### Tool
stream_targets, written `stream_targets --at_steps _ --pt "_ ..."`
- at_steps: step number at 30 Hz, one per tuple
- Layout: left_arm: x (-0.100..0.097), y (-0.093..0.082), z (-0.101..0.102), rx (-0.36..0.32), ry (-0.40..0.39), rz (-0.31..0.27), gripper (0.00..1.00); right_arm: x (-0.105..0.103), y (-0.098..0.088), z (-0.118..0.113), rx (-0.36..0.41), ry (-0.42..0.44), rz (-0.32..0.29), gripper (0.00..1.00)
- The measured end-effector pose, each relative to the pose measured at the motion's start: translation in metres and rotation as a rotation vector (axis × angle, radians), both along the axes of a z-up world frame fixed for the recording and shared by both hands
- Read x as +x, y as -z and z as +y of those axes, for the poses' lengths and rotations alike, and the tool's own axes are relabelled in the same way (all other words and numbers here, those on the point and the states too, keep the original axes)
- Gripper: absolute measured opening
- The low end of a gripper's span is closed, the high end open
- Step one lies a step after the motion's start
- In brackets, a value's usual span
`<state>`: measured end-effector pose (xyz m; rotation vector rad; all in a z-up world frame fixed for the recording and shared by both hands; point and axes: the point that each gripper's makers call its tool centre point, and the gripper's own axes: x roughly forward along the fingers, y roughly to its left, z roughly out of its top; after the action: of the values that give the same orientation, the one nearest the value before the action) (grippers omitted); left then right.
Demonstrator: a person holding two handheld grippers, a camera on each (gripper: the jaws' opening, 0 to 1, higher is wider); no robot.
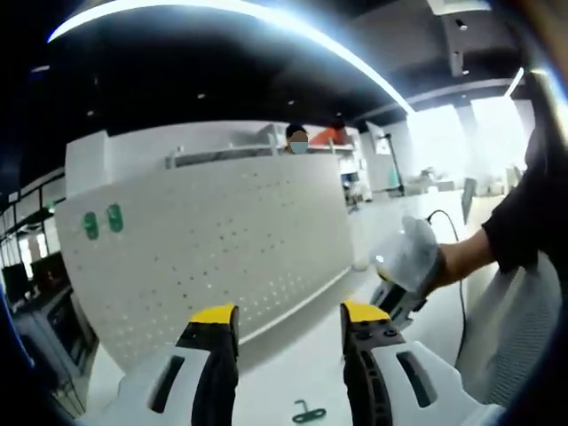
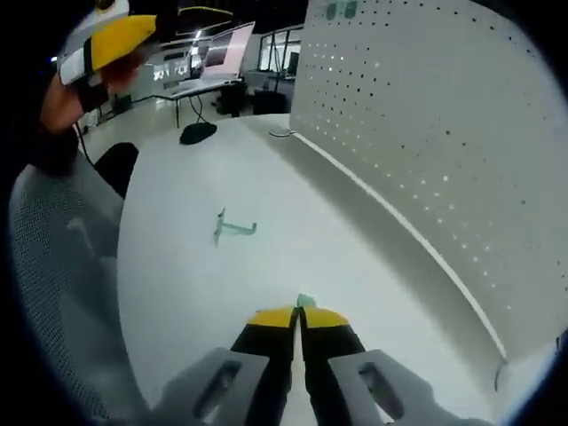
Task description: Insert the hook assembly into the mounting plate slot until the hook locks in place.
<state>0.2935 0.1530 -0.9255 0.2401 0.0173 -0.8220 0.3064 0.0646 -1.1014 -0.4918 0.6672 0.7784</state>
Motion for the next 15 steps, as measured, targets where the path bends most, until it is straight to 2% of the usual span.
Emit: stream_targets --at_steps 4,9,15 --pt "0.0 0.0 -0.001 0.001 0.003 0.0 0.47 -0.001 0.006 0.006 -0.041 -0.036 0.0 0.0" --pt "0.0 -0.001 0.0 -0.003 0.0 0.0 0.47 0.0 0.004 0.01 -0.036 -0.046 -0.006 0.0" --pt "0.0 0.0 0.0 -0.001 0.002 0.001 0.47 0.001 0.013 0.001 -0.063 -0.028 0.013 0.0"
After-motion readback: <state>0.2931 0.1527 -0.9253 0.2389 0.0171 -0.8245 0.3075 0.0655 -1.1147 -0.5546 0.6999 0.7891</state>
